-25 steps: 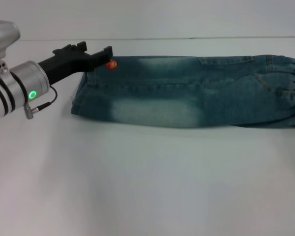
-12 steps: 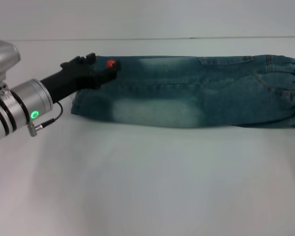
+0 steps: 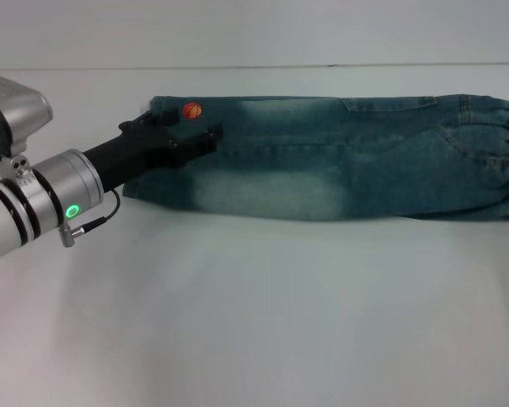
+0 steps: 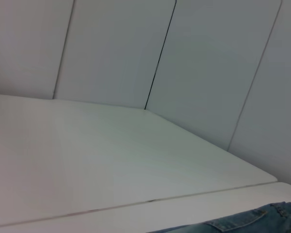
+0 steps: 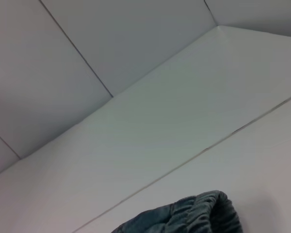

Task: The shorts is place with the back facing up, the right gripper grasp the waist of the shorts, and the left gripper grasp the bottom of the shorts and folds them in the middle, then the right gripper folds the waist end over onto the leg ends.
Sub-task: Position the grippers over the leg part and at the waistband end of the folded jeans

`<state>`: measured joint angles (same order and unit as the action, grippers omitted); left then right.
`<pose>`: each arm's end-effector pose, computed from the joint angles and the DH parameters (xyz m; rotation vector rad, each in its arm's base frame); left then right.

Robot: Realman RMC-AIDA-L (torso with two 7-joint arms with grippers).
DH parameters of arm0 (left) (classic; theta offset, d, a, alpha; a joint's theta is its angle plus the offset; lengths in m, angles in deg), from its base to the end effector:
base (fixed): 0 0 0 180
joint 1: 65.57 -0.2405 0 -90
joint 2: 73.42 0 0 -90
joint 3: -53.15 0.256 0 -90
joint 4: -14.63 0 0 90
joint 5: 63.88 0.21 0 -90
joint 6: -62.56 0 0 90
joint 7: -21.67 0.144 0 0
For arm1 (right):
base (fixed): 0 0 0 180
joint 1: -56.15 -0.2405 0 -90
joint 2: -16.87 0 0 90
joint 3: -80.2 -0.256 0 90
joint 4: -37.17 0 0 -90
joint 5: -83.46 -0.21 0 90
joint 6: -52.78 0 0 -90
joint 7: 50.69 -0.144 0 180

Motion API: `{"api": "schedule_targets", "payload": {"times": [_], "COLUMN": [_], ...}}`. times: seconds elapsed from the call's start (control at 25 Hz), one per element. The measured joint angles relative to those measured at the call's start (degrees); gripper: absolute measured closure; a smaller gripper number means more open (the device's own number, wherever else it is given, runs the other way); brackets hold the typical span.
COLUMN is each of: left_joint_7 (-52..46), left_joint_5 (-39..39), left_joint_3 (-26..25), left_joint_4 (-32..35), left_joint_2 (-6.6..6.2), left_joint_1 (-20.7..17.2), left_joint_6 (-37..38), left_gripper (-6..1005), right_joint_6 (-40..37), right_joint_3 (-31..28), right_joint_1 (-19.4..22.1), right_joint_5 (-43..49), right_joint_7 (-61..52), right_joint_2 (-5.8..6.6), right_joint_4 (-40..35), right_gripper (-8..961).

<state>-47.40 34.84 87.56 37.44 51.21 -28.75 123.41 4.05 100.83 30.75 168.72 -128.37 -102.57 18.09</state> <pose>-0.2535 0.3822 -0.0519 -2.2540 -0.8278 -0.7883 0.3943 0.3411 0.0295 -1.4449 1.3320 0.8223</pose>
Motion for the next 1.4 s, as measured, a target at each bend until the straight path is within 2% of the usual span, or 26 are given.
{"api": "schedule_targets", "payload": {"times": [0.56, 0.84, 1.04, 1.16, 1.36, 1.4], "left_joint_7": [0.2, 2.4, 9.1, 17.4, 42.8, 49.1], "left_joint_5": [0.0, -0.3, -4.6, -9.6, -19.5, -20.4], "left_joint_3": [0.3, 0.2, 0.0, -0.3, -1.3, -2.4], "left_joint_4": [-0.8, -1.5, -4.6, -9.1, -22.0, -24.5], "left_joint_2": [0.00, 0.00, 0.00, 0.00, 0.01, 0.01], "left_joint_1": [0.3, -0.1, -0.1, 0.2, 2.2, 3.0], "left_joint_6": [0.1, 1.3, 4.1, 5.6, 7.8, 7.4], "left_gripper": [110, 109, 109, 109, 143, 182], "right_joint_6": [4.3, 2.6, -1.4, -3.9, -11.7, -13.2], "right_joint_3": [1.0, 2.3, 2.6, 3.2, 3.7, 3.9], "right_joint_1": [-3.1, -2.3, -1.3, -0.9, 0.9, 1.5], "right_joint_5": [0.3, 0.2, 0.2, 0.2, 0.3, 0.4], "right_joint_7": [1.3, 0.8, 2.1, 2.9, 1.3, 0.6], "right_joint_2": [0.00, 0.00, -0.01, -0.01, 0.00, 0.00], "right_joint_4": [2.0, 2.2, 1.6, 1.6, 1.3, 1.0], "right_gripper": [76, 89, 299, 450, 669, 708]}}
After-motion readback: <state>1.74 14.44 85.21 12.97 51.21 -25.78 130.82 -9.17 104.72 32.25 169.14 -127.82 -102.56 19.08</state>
